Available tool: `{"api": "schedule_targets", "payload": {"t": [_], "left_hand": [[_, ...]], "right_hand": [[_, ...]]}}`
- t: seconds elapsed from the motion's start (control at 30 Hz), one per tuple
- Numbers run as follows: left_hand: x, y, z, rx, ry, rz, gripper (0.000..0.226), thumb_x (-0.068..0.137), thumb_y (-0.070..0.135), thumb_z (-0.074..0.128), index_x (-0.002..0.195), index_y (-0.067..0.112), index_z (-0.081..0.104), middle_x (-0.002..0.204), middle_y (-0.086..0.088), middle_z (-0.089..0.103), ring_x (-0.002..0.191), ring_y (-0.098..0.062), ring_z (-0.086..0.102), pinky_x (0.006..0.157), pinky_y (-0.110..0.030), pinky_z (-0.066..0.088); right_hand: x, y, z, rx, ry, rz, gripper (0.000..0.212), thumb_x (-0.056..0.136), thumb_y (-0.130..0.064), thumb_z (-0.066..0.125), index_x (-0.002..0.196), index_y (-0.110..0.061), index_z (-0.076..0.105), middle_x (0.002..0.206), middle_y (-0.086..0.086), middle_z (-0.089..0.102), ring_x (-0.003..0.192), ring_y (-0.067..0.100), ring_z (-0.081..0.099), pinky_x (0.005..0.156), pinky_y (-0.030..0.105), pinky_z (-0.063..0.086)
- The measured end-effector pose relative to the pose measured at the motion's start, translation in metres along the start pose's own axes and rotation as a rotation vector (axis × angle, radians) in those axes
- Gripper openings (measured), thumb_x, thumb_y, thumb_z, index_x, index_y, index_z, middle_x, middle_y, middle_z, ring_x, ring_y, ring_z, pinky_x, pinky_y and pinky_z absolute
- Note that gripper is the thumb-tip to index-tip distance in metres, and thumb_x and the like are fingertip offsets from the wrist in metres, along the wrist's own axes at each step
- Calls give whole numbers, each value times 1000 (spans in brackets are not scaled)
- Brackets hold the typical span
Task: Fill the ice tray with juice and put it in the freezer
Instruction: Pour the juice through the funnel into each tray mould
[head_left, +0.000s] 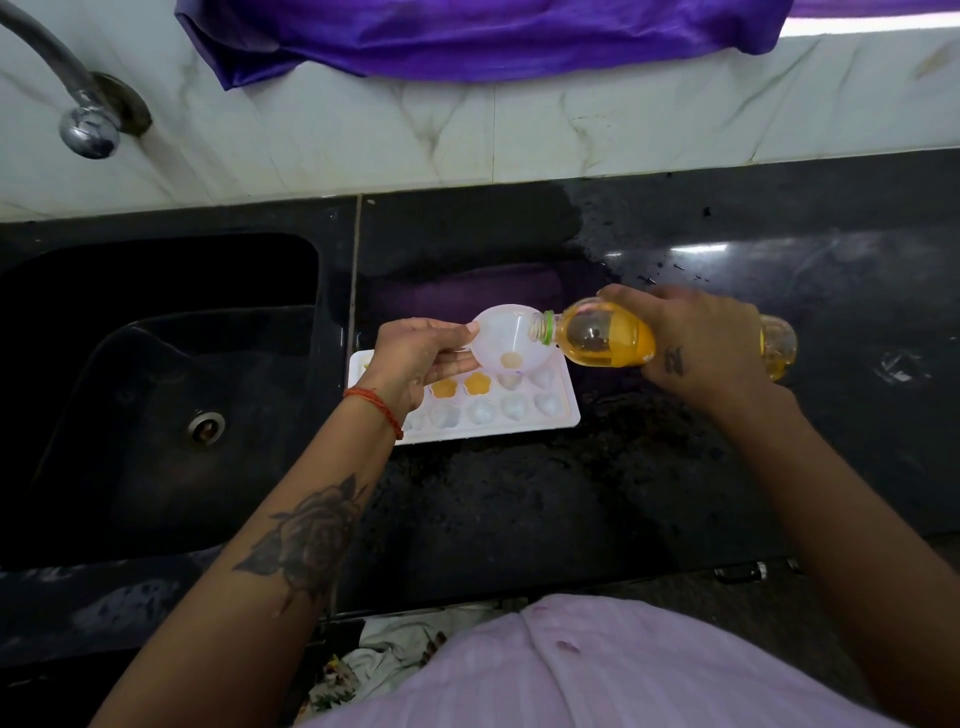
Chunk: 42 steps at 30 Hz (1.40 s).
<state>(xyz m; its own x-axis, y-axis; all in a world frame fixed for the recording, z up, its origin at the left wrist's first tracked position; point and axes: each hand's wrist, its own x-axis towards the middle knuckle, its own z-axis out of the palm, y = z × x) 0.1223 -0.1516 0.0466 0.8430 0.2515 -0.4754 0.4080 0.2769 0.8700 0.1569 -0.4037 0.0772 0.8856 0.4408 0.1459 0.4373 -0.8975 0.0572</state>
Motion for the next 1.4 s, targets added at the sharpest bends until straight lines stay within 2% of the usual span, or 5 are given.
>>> {"api": "schedule_targets", "payload": {"t": [0.2,0.83,1.07,1.3,1.4], "left_hand": [[1,-1,0,8,21,-10,13,75,3,75,84,-3,67,67,-11,73,61,-20,73,51,-21,56],[1,0,0,7,13,-18,10,75,3,75,79,0,66,59,-7,72,58,-18,72,48,-19,54],[2,2,0,12,17,-22,11,75,3,75,81,-1,67,65,-10,74,63,-21,73,51,-21,56],[3,7,7,19,5,-10,16,75,6,75,86,-2,67,80,-15,70,57,-18,71,51,-20,55],[4,7,15,-3,-12,-19,17,75,4,75,88,-4,67,71,-12,72,55,-18,71,49,-19,54]], "right_hand": [[1,-2,0,2,-23,-8,70,78,-26,67,138,-38,34,115,8,61,100,33,60,76,39,45],[0,0,1,-12,-11,-9,71,76,-23,69,138,-37,36,116,10,62,98,34,61,74,39,44],[1,0,2,44,-20,10,70,76,-29,70,137,-40,35,111,7,63,97,32,61,76,40,46],[-3,4,-5,96,-4,73,73,73,-33,73,136,-42,37,109,5,64,97,33,60,77,41,46],[-6,8,-8,102,12,75,74,72,-30,75,136,-39,38,110,7,64,98,34,60,76,41,44]]}}
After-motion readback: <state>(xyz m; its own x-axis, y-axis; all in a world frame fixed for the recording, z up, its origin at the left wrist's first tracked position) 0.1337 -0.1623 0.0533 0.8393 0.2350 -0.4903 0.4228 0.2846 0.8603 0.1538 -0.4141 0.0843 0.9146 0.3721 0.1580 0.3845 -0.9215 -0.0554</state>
